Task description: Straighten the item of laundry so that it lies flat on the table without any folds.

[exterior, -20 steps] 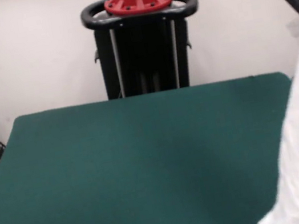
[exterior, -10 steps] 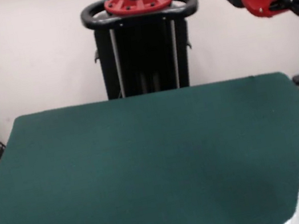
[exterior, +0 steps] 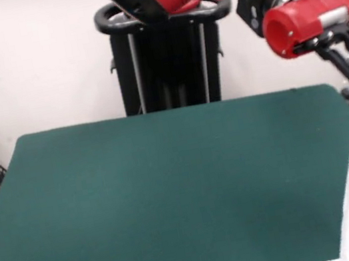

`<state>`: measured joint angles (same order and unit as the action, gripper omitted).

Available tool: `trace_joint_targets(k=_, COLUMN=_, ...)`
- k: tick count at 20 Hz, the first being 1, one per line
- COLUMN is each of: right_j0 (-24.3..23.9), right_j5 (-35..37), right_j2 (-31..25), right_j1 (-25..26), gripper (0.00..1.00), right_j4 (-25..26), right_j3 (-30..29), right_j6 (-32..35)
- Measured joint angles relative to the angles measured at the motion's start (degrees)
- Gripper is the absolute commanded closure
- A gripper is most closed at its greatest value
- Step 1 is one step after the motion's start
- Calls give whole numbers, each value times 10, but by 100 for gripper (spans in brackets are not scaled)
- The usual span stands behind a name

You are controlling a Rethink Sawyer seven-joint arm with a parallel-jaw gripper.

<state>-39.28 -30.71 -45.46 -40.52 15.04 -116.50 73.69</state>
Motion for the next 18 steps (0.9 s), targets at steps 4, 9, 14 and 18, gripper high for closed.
trace_joint_targets(k=4, right_j0=0, right_j5=0, right_j2=13, right_j1=5, gripper=100, right_j4=0, right_j3=0, right_j6=0)
trace_joint_targets(k=9, right_j0=-4, right_j5=0, right_j2=25, right_j1=10, gripper=100, right_j4=5, right_j3=0, right_j6=0)
trace_joint_targets(k=14, right_j0=-18, right_j5=0, right_j2=25, right_j1=12, gripper=100, right_j4=23, right_j3=0, right_j6=0)
trace_joint_targets(k=18, right_j0=-40, right_j5=1, right_j2=25, right_j1=13, gripper=100, right_j4=44, right_j3=0, right_j6=0)
